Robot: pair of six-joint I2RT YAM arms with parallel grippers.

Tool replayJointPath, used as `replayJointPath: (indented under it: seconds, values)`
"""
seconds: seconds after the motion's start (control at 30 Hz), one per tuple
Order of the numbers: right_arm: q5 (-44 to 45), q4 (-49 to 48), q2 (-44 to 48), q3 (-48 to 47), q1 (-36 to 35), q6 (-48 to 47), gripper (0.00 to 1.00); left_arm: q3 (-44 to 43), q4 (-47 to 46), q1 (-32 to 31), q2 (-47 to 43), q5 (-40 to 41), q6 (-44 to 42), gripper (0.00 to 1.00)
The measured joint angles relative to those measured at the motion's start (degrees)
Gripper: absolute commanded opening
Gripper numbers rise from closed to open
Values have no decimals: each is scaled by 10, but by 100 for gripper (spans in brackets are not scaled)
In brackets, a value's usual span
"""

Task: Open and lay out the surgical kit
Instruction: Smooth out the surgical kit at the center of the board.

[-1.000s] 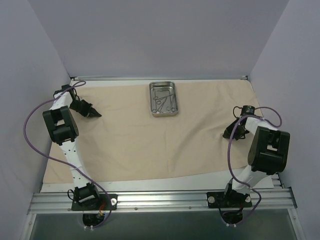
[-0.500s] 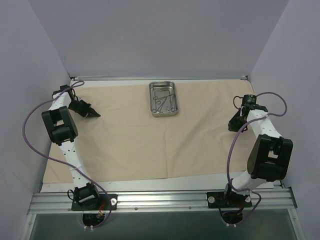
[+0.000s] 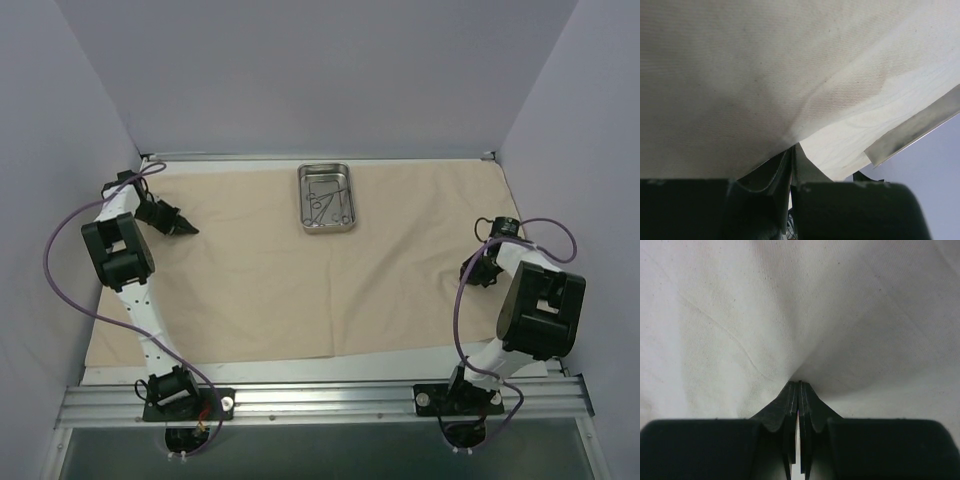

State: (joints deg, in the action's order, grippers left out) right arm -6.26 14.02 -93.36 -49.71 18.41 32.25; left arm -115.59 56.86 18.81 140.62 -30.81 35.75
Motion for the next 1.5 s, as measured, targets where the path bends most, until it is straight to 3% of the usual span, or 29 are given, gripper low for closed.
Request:
replayJointPath:
  seconds: [0.37,0.73,0.87,1.0,1.27,1.5]
  values:
    - [-30,-11,30,36,0,23,0,-8,2,6,5,0,-1,11]
    - [-36,48,29,26,38,7,0,-135,74,21,78,-25,-33,12]
    - [-35,61,29,23,40,-2,0,-143,81,21,82,-25,-42,16]
    - [-33,79,29,16,40,-23,0,-97,56,22,56,-26,-47,17]
    - [-40,104,29,-67,27,-71,2,75,-19,13,-54,10,-48,19]
    - [-47,98,16,-131,-38,-83,6,101,-71,-3,-96,38,-34,19]
